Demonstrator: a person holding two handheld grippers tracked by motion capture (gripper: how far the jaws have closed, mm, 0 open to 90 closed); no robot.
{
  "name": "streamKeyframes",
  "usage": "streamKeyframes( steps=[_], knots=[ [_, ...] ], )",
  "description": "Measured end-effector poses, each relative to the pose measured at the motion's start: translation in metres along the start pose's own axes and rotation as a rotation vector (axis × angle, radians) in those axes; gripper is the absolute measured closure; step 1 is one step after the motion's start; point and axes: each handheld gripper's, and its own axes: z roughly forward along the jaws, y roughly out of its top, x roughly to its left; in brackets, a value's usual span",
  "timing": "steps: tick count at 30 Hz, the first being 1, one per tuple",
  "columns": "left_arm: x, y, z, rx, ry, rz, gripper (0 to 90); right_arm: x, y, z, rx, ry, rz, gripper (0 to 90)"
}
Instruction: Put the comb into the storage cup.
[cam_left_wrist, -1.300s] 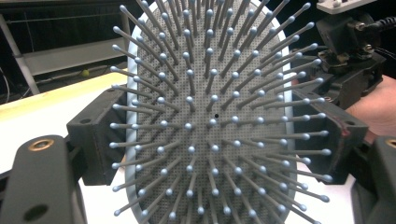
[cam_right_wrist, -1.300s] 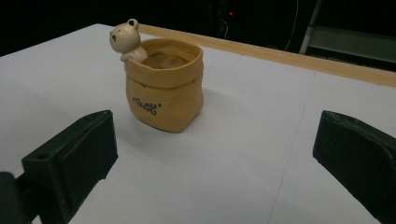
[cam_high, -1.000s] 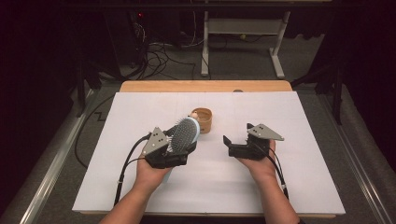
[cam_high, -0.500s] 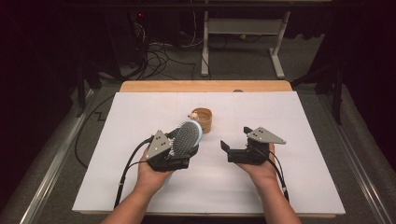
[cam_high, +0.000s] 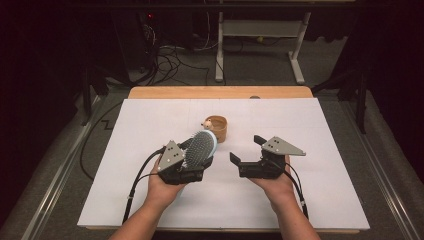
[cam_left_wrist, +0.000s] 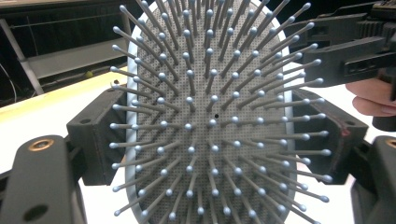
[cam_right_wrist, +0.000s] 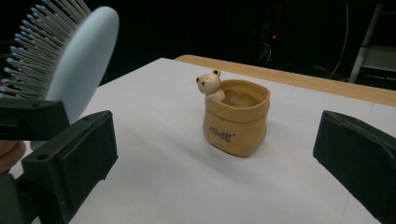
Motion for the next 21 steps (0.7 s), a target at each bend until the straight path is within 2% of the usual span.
streamKeyframes(
  steps=[21],
  knots=[
    [-0.003,-0.001,0.003,0.005,0.005,0.001,20.1,0.018,0.011,-0.004,-0.031,0.087,0.008,0.8]
  ],
)
